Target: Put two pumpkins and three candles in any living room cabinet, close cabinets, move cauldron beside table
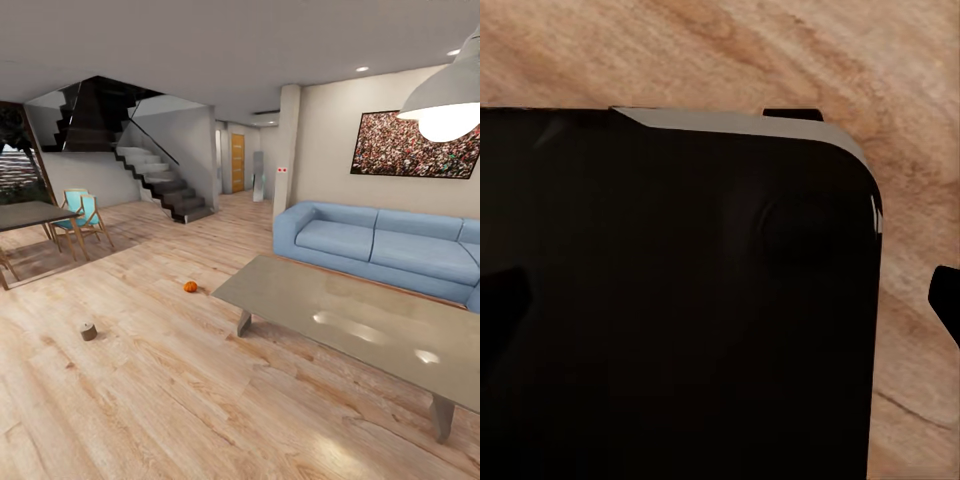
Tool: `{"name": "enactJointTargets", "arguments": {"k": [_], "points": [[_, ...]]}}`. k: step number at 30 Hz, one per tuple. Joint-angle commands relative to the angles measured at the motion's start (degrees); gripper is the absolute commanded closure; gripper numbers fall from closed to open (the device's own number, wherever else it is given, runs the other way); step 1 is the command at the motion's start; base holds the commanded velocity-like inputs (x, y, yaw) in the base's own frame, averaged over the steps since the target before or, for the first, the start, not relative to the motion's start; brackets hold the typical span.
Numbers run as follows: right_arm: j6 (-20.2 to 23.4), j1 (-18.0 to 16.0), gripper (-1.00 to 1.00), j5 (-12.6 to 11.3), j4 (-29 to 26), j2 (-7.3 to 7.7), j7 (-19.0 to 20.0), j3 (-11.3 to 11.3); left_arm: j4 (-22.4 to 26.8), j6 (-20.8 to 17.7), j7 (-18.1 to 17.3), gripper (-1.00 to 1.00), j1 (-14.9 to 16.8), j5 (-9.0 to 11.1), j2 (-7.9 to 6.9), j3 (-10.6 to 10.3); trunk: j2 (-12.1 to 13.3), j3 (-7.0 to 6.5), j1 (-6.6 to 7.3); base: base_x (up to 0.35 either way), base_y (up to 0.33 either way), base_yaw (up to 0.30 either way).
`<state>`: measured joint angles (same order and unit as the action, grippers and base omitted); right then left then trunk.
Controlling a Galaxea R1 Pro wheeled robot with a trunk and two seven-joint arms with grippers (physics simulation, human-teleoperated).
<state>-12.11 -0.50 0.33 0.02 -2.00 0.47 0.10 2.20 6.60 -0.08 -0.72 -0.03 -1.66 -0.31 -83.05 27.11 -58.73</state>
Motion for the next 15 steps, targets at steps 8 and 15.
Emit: {"name": "enactJointTargets", "arguments": {"k": [8,15], "points": [[-0.2,0.0,-1.00,0.0,0.1,-0.02,0.1,0.0,0.1,0.1,0.0,-1.00,0.0,0.0,-0.01,0.0,0.0,0.06,0.00,-0.001,0.000,0.000],[-0.2,0.0,-1.00,-0.1,0.1,-0.02,0.1,0.0,0.1,0.1,0.0,-1.00,0.0,-0.1,0.01,0.0,0.0,0.11,0.00,0.000,0.000,0.000]]}}
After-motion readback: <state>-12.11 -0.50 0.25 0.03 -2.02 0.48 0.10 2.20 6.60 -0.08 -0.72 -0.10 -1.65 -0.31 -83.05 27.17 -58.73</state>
